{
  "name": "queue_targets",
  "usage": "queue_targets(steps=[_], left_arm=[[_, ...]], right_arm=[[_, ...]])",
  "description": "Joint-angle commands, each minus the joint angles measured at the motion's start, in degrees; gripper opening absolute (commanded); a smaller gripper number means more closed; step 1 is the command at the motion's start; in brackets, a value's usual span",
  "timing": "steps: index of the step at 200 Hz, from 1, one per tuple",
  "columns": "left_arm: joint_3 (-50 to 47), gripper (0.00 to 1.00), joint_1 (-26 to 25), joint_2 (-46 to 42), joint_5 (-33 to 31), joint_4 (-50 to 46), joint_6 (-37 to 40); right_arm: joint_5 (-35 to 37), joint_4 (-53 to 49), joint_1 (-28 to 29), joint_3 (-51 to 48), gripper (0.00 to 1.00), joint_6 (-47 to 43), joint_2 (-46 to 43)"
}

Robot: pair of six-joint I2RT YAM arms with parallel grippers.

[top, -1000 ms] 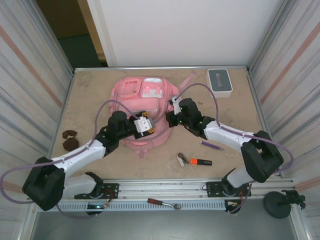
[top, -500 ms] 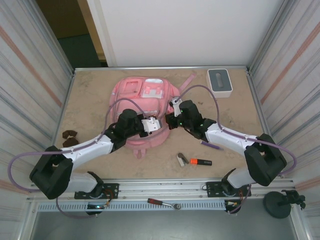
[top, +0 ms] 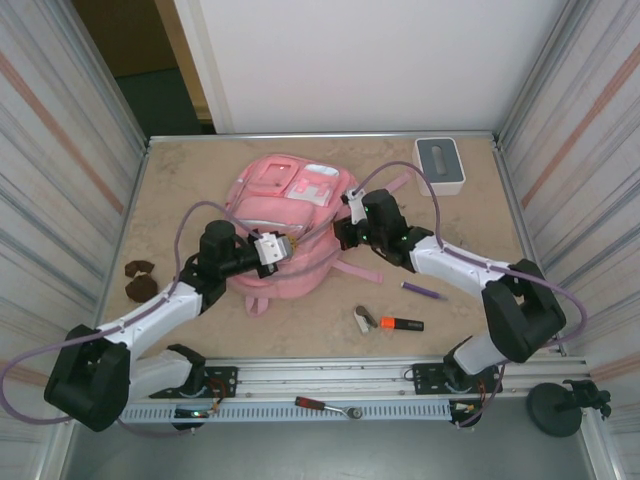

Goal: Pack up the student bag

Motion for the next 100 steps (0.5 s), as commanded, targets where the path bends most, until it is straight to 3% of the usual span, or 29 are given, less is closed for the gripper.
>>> queue_targets(steps=[1, 49, 100], left_arm=[[-0.69, 0.0, 2.0, -2.88, 3.02, 4.25, -2.3], [0.0, 0.0, 2.16, -0.16, 3.26, 4.47, -2.33], [-0.32, 0.0, 2.25, -0.29, 3.61, 5.04, -2.54]], right_arm=[[10.31, -5.24, -4.79, 3.2, 0.0, 1.29, 3.02], [5.96, -5.88, -5.65, 4.9, 0.0, 0.58, 4.51], [6.59, -8.34, -7.92, 6.11, 0.0, -0.42, 4.88]])
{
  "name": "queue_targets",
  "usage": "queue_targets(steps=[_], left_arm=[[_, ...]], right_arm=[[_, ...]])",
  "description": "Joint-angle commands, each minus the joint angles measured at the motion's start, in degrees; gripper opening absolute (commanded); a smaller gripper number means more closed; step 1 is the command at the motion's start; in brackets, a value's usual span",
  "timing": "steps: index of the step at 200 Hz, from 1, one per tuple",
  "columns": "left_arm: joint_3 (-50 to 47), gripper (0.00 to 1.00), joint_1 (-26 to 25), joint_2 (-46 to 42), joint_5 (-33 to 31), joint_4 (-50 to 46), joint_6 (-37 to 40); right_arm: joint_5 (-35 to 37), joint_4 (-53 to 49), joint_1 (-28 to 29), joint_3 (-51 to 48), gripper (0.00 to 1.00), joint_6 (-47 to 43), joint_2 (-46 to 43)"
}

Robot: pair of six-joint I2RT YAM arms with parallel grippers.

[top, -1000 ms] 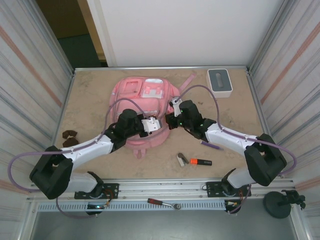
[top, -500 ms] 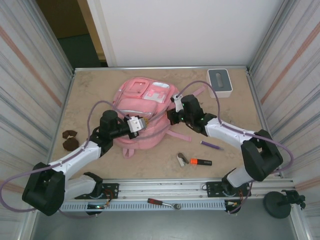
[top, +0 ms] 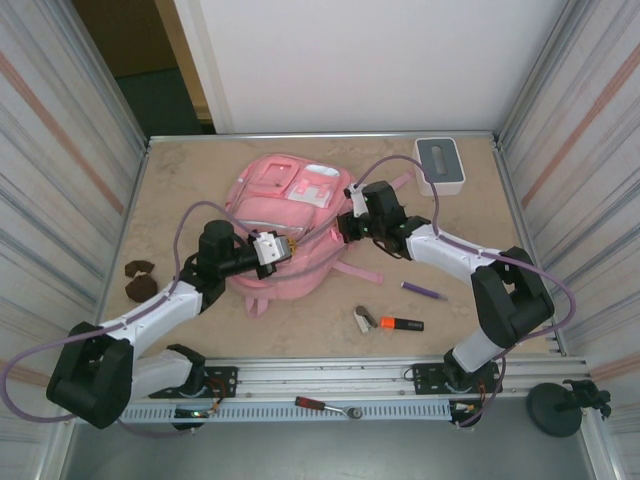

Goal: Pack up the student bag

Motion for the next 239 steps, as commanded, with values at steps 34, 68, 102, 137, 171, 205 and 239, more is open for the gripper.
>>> queue_targets(steps=[34, 68, 102, 137, 171, 205, 239], left_arm=[[0.59, 0.0, 1.39, -0.52, 1.14, 3.32, -1.46], [1.42, 0.0, 1.39, 1.08, 1.5, 2.9, -1.75], [1.7, 0.0, 1.32, 1.47, 1.57, 2.79, -2.07], [1.97, 0.0, 1.29, 2.71, 1.78, 3.07, -2.6], [2.48, 0.0, 1.13, 3.93, 1.93, 2.97, -2.69], [3.19, 0.0, 0.87, 5.09, 1.86, 2.35, -2.51], [3.54, 0.01, 0.87, 6.13, 0.58, 2.08, -2.21]], right_arm=[[2.12, -4.61, -5.73, 2.68, 0.11, -0.48, 0.42], [-4.24, -3.42, -7.25, -0.12, 0.39, 2.02, -6.48], [-11.53, -0.36, -11.53, 1.58, 0.57, 10.95, -3.21], [-12.52, 0.37, -13.01, 8.52, 0.64, 16.51, 6.18], [-15.04, 0.73, -13.36, 17.39, 0.62, 19.41, 17.08], [-15.78, -1.96, -13.25, 24.41, 0.54, 19.55, 25.58], [-13.73, -1.88, -13.72, 22.2, 0.17, 17.44, 23.97]])
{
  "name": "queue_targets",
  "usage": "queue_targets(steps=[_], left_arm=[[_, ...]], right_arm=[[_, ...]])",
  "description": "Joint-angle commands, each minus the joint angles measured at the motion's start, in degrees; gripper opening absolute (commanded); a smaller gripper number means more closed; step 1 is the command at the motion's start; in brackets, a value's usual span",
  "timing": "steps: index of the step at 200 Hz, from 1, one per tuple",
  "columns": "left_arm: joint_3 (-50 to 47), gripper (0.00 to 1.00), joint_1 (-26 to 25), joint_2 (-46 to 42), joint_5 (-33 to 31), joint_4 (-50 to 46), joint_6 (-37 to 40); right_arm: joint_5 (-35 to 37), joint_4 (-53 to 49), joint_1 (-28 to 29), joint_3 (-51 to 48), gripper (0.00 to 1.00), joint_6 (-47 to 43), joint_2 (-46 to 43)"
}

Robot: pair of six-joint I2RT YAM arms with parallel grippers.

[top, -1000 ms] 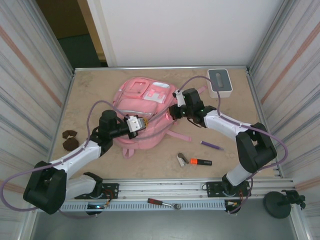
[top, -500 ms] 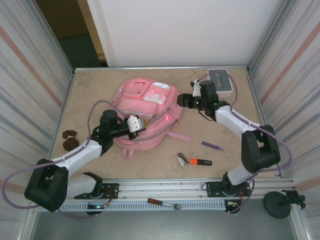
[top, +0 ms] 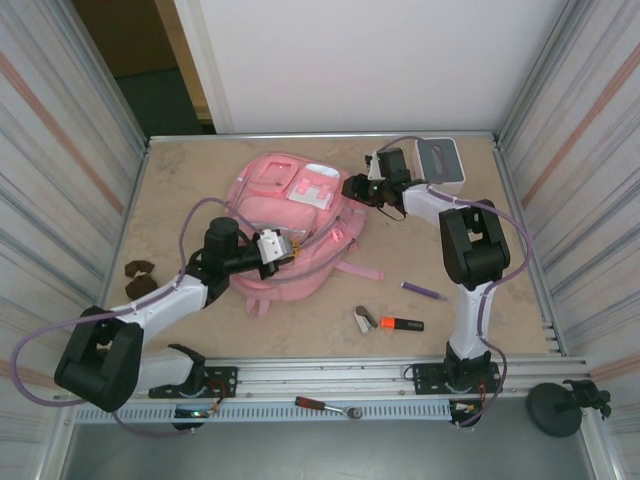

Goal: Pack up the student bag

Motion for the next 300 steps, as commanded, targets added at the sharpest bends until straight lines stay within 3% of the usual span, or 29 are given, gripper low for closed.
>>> queue_targets(steps=[1, 24, 59, 79, 104, 119, 143, 158, 192, 207, 224, 242, 300], left_arm=[[2.36, 0.01, 0.41, 0.83, -2.29, 1.73, -0.74], [3.13, 0.02, 0.41, 1.84, -3.76, 1.14, -1.03], [4.59, 0.06, 0.41, 3.67, -7.67, -0.3, -1.3], [5.81, 0.09, 0.41, 5.25, -13.39, -0.72, -2.8], [6.67, 0.23, 0.49, 6.09, -26.17, -0.25, -6.78], [5.78, 0.38, 0.49, 4.53, -33.15, 1.2, -10.49], [3.92, 0.51, 0.55, -0.53, -43.13, 0.14, -19.73], [4.48, 0.59, 0.75, -3.8, -48.16, -5.21, -27.96], [6.38, 0.68, -0.31, -6.2, -46.29, -11.79, -39.3], [7.46, 0.72, -3.79, -4.51, -48.68, -11.91, -39.56], [10.21, 0.77, -8.44, -0.44, -56.23, -12.55, -38.48], [15.0, 0.79, -10.24, 5.74, -59.32, -15.66, -37.41], [24.43, 0.92, -11.05, 19.54, -65.02, -19.71, -35.75]], right_arm=[[0.85, -1.13, -0.68, -0.64, 0.16, -0.86, -1.6], [1.4, 0.38, -2.24, -4.33, 0.04, -1.52, -5.15], [1.95, 5.0, -5.25, -12.5, 0.0, -0.67, -11.92], [2.5, 8.05, -5.5, -17.07, 0.0, 0.71, -15.04], [3.07, 13.57, -4.26, -22.72, 0.0, 4.34, -17.92], [4.1, 15.79, -2.78, -25.15, 0.01, 5.66, -19.11], [6.02, 18.6, -0.15, -28.38, 0.06, 6.49, -21.08], [7.41, 19.78, 1.79, -30.64, 0.09, 6.79, -22.6], [9.96, 19.58, 6.36, -34.94, 0.2, 6.4, -27.29], [12.34, 17.03, 7.64, -35.71, 0.27, 4.58, -30.48], [16.92, 13.09, 8.97, -35.64, 0.36, 0.87, -34.07], [19.87, 11.35, 9.76, -35.0, 0.43, -2.82, -35.81], [12.84, 13.74, 10.33, -27.79, 0.52, -6.05, -25.84]])
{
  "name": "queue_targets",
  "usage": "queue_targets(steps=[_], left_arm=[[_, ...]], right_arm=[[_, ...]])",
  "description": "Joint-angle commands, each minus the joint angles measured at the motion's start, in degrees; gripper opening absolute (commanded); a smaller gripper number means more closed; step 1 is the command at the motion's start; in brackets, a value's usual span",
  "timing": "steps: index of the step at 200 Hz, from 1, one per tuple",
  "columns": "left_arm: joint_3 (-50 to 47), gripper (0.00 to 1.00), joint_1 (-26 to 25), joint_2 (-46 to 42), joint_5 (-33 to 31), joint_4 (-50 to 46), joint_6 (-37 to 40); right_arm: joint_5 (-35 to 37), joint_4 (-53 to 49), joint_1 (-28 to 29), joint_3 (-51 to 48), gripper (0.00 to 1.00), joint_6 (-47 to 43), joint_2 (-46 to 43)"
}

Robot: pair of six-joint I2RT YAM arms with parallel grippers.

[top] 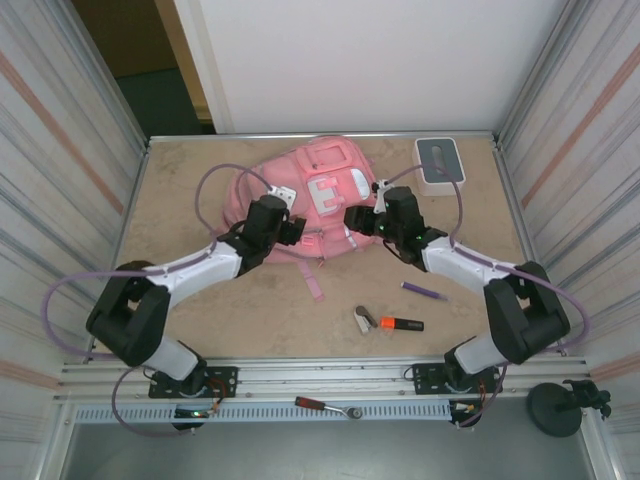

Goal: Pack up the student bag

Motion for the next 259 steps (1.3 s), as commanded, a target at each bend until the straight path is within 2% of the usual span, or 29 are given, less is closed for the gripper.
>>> queue_targets(steps=[1, 48, 72, 96, 152, 201, 259], left_arm=[[3.23, 0.92, -0.15, 2.61, -5.33, -2.81, 0.21], [4.43, 0.94, -0.23, 6.29, -8.17, -3.85, 0.0], [2.91, 0.94, -0.25, 5.25, -11.25, -2.82, 0.34], [0.85, 0.93, 0.16, 2.56, -11.01, -2.12, 0.21], [-3.04, 0.91, 1.46, -2.81, -7.86, -2.75, -0.77], [-6.88, 0.87, 3.79, -7.49, -1.82, -3.24, -3.2], [-7.82, 0.66, 5.75, -8.89, 6.26, -3.31, -4.36]], right_arm=[[-2.16, -0.02, 0.62, 3.29, 0.51, -2.82, 4.32], [-3.4, 0.87, 0.61, 4.65, 0.52, -2.29, 10.95], [-2.9, 0.2, 0.53, 4.51, 0.52, -2.51, 12.4], [-2.45, -0.36, 0.28, 3.99, 0.52, -2.71, 12.77], [-2.28, -0.45, -0.17, 3.5, 0.52, -2.68, 12.76], [-2.28, -0.36, -0.34, 3.34, 0.52, -2.9, 13.13], [-2.63, 0.17, -0.94, 3.02, 0.52, -2.73, 13.5]])
